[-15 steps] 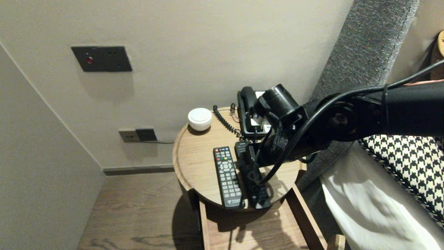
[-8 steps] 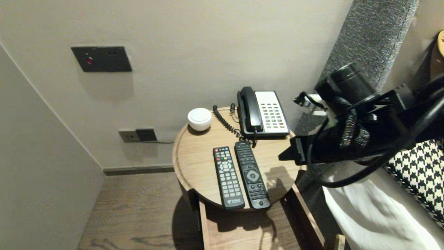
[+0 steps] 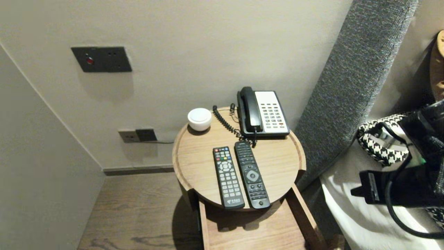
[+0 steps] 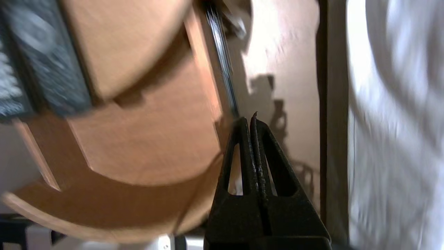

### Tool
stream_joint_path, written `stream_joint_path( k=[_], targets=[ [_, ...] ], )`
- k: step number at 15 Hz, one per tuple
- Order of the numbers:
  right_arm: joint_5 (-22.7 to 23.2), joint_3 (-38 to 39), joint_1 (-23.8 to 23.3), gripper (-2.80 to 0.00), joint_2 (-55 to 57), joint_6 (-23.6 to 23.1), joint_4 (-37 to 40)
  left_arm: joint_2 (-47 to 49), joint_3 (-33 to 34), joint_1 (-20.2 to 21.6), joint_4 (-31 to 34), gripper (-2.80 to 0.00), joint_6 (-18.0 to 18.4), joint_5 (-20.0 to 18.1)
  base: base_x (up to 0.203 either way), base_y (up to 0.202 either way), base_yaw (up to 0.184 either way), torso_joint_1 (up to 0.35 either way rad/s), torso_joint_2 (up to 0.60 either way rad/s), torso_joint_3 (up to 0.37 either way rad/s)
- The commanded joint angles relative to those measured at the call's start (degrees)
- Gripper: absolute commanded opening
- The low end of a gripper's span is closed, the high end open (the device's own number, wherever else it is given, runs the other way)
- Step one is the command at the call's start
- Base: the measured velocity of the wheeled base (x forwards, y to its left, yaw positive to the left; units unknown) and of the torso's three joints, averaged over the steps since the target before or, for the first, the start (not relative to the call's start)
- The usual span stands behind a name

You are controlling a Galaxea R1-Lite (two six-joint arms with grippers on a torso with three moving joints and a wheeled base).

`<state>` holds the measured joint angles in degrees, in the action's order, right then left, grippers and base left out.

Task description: Close the nightstand drawer

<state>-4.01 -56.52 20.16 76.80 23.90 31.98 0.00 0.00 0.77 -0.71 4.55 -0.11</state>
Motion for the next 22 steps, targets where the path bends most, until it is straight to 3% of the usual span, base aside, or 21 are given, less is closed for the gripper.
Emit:
stream_joint_path(
  k=[1, 5, 11, 16, 22],
  targets=[
    [1.0, 8.0, -1.1, -2.80, -4.2, 0.9, 0.0, -0.1, 0.0, 0.0, 0.0, -2.80, 0.0, 0.0, 0.000, 0.000, 0.000, 0.000, 0.00, 0.000],
    [7.0, 18.4, -3.1, -2.80, -4.6, 1.1, -1.2, -0.1, 0.0, 0.0, 0.0, -2.80, 0.0, 0.0, 0.000, 0.000, 0.000, 0.000, 0.00, 0.000],
    [8.3, 32.2, -2.9, -2.80, -2.2, 1.1, -17.2, -0.1, 0.0, 0.0, 0.0, -2.80, 0.0, 0.0, 0.000, 0.000, 0.000, 0.000, 0.00, 0.000],
    [10.5, 31.5, -2.9, -2.80, -1.3, 1.2, -19.9, -0.2, 0.0, 0.0, 0.0, -2.80, 0.0, 0.0, 0.000, 0.000, 0.000, 0.000, 0.00, 0.000],
    [14.8, 26.5, -3.1, -2.80, 1.4, 7.7, -24.8, -0.2, 0.0, 0.0, 0.0, -2.80, 0.0, -0.1, 0.000, 0.000, 0.000, 0.000, 0.00, 0.000]
  ],
)
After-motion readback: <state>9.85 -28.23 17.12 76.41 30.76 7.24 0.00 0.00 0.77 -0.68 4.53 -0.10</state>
